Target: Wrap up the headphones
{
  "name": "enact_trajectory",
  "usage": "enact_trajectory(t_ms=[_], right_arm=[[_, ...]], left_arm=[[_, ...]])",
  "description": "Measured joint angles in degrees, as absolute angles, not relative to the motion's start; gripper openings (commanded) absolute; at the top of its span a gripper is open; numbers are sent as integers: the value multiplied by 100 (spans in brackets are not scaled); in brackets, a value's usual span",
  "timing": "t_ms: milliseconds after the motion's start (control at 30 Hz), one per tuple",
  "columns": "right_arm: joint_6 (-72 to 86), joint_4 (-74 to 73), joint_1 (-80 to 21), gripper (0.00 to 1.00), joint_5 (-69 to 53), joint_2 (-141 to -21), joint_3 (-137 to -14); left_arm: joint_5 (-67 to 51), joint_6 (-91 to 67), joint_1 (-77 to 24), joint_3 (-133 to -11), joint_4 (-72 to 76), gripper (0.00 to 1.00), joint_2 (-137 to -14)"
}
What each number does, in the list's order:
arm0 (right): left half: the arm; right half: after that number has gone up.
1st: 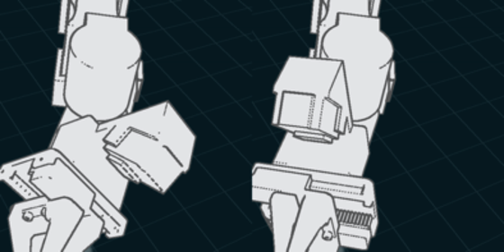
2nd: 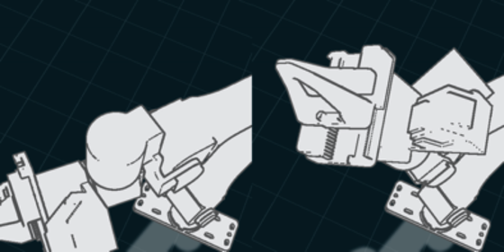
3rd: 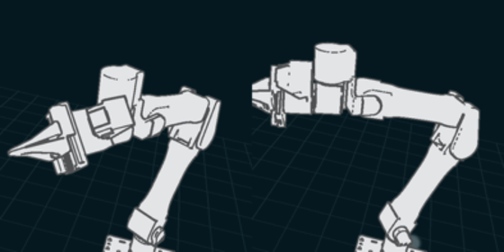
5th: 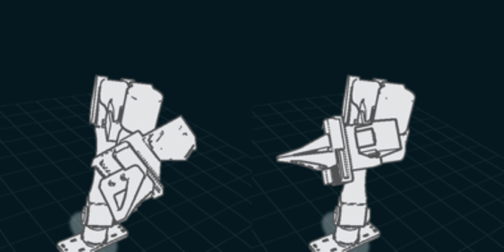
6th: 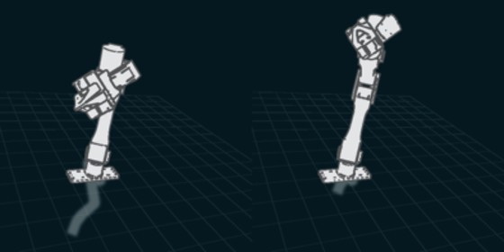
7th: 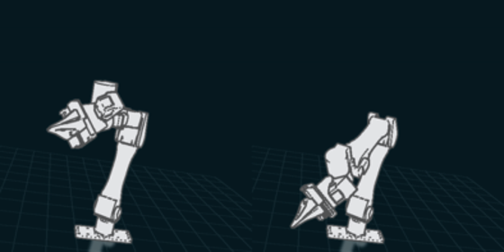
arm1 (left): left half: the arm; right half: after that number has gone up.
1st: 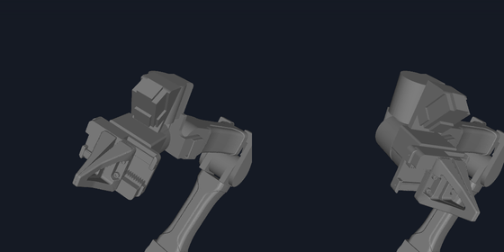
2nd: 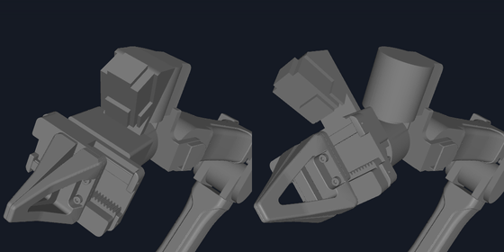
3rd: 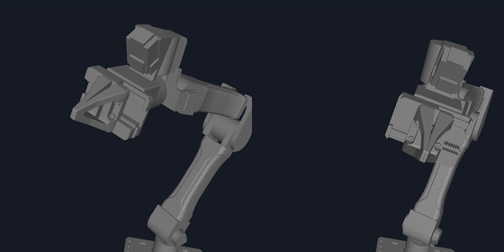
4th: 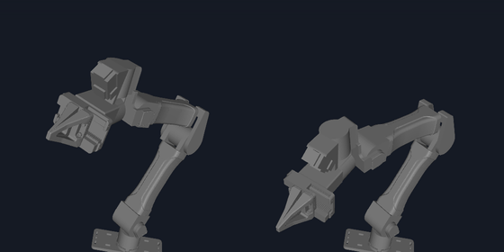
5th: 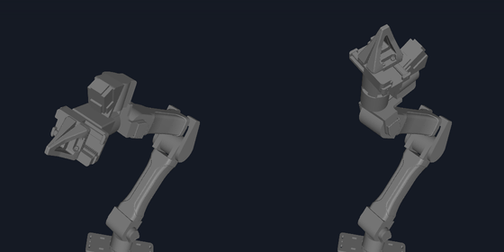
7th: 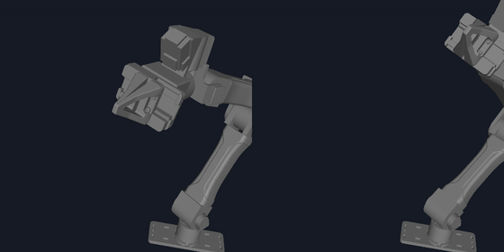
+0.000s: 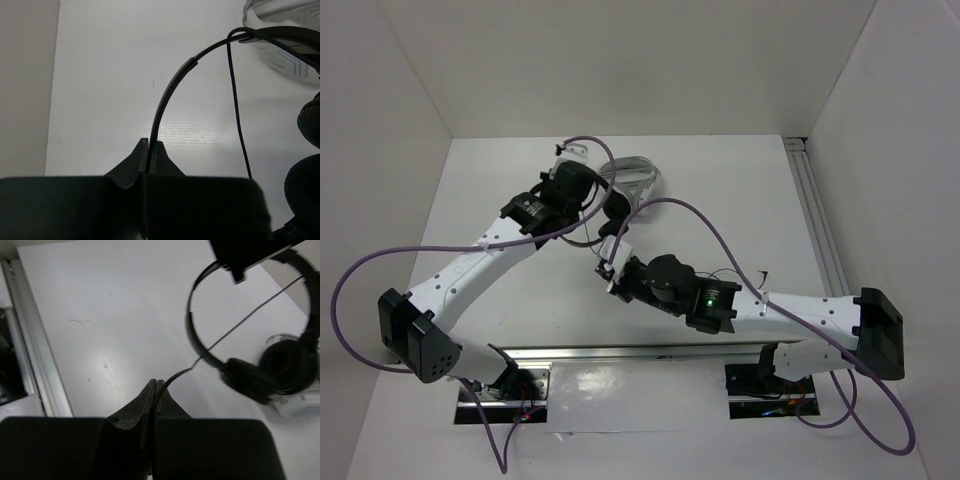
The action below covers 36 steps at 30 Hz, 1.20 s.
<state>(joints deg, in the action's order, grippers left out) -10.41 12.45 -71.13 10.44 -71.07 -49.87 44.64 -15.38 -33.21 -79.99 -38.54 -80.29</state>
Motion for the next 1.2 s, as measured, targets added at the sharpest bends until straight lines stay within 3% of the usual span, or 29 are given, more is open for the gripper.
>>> enact_trajectory(t_ms=[333,533,700,1200], right_arm=[[-1881,-16,-7113,3,2681,-6936,-5391],[-2434,215,-7203,6,3719,-6716,-5240],[-3030,1079,-7203,21,4281,-6453,-4827],[-2801,1813,-5706,17,2847,-6348,-4530]], left_arm=[[4775,-1225,-3927,-7408,-4174,0,-7942],[4362,-1232,-4195,-7236,-4392,0,-7671],[3833,-1258,-4539,-6831,-4491,0,-7435],[2954,-1238,-5406,-6582,-4670,0,-6571]])
